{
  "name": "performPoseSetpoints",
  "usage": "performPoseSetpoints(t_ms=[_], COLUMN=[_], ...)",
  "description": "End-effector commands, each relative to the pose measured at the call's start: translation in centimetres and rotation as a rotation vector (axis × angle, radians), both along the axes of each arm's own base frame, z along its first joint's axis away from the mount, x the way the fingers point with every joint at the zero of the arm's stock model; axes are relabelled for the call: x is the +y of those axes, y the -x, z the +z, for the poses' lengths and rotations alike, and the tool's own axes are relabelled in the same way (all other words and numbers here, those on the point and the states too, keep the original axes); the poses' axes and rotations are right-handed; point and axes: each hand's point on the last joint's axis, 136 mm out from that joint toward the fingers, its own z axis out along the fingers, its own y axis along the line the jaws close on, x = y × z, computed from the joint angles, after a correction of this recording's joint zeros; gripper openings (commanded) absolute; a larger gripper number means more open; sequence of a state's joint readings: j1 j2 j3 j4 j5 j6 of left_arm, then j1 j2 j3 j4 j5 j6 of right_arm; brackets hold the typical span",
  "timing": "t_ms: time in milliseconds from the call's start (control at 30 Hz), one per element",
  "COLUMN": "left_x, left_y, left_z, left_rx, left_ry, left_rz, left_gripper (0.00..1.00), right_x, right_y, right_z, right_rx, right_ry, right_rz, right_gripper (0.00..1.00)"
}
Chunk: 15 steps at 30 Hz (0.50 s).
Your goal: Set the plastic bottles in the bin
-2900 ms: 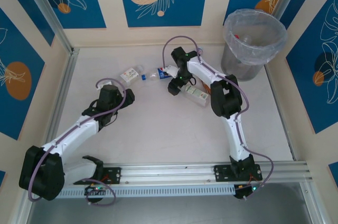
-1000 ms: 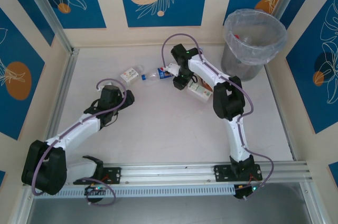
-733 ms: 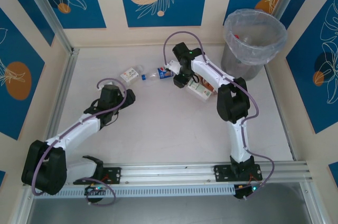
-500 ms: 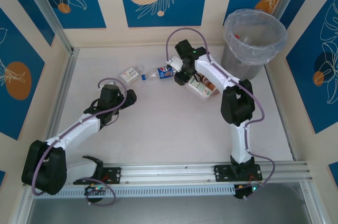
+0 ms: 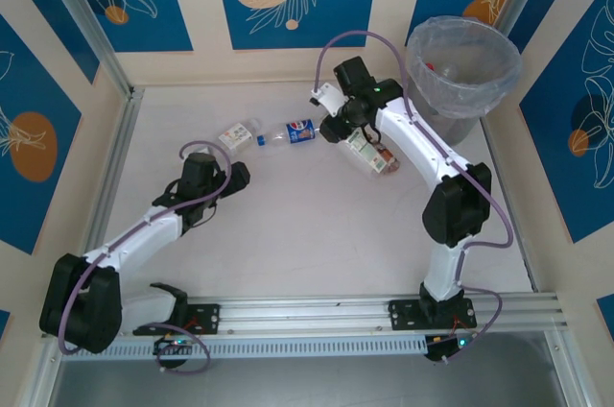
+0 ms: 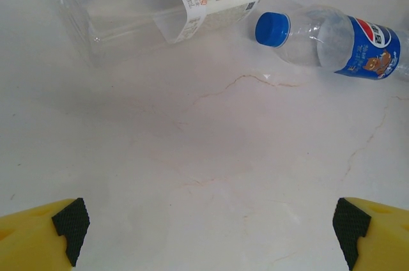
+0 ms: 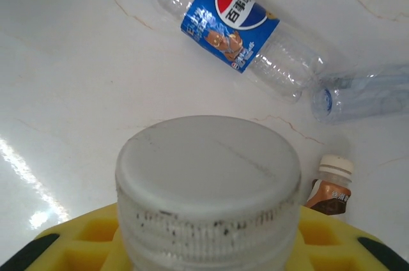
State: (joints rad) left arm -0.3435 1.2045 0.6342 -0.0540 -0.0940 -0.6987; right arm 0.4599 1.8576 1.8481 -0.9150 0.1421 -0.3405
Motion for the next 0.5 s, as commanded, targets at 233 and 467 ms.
performPoseSetpoints(t_ms=[233, 467], left_x=[-1.4, -2.0], left_y=[-1.0, -1.4], left_z=[0.8, 0.7], left_rx=[-0.021, -0.014], left_ry=[0.062, 0.080], left_rz=[-0.057, -0.076], left_gripper=[0.99, 0.99], right_x=[-2.3, -5.1], right_y=[-0.6, -1.5], right_z=[7.5, 10.7], right_rx=[-0.156, -0.273], right_ry=[-0.190, -0.204], right_rz=[-0.125, -0.215], right_gripper=[0.05, 0.05])
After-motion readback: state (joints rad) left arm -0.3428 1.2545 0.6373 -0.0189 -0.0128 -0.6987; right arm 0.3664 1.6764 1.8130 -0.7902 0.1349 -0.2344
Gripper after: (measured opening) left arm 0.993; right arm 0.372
